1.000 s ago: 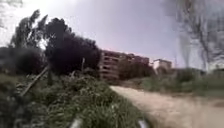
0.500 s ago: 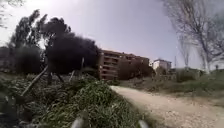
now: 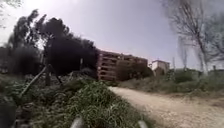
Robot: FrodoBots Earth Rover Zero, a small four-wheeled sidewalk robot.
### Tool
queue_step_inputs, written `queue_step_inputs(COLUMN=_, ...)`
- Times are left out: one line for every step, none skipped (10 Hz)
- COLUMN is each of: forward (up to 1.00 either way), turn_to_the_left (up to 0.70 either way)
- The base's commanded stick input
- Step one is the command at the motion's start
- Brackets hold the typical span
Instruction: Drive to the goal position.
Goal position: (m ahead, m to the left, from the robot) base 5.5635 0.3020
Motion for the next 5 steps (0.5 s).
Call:
queue_step_inputs(forward=0.0, turn_to_the_left=-1.0)
queue_step_inputs(forward=0.0, turn_to_the_left=-1.0)
queue_step_inputs(forward=0.0, turn_to_the_left=-1.0)
queue_step_inputs(forward=0.0, turn_to_the_left=-1.0)
queue_step_inputs(forward=0.0, turn_to_the_left=-1.0)
